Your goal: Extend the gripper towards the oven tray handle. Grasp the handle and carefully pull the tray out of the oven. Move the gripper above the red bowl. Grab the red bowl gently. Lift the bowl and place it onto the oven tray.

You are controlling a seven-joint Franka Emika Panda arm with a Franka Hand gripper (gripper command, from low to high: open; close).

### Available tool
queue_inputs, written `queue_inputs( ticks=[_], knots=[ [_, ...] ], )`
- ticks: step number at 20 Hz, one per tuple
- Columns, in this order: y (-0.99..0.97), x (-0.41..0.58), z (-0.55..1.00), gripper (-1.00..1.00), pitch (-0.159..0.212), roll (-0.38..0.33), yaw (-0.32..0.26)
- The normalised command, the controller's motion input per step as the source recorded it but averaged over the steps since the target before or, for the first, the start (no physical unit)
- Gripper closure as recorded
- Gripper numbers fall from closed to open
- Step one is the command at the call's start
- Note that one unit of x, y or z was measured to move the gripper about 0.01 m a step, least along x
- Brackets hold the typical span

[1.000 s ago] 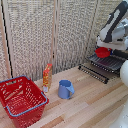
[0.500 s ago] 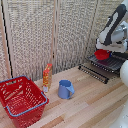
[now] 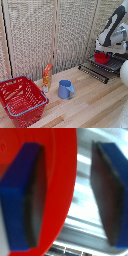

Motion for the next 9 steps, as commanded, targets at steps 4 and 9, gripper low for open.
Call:
queue_inputs(
  ticks=[4, 9],
  knots=[
    [0.0, 0.045, 0.55, -1.0, 0.024, 0.008, -0.016],
    [0.0, 0.057, 0.55, -1.0, 0.017, 0.033, -0.063]
  ],
)
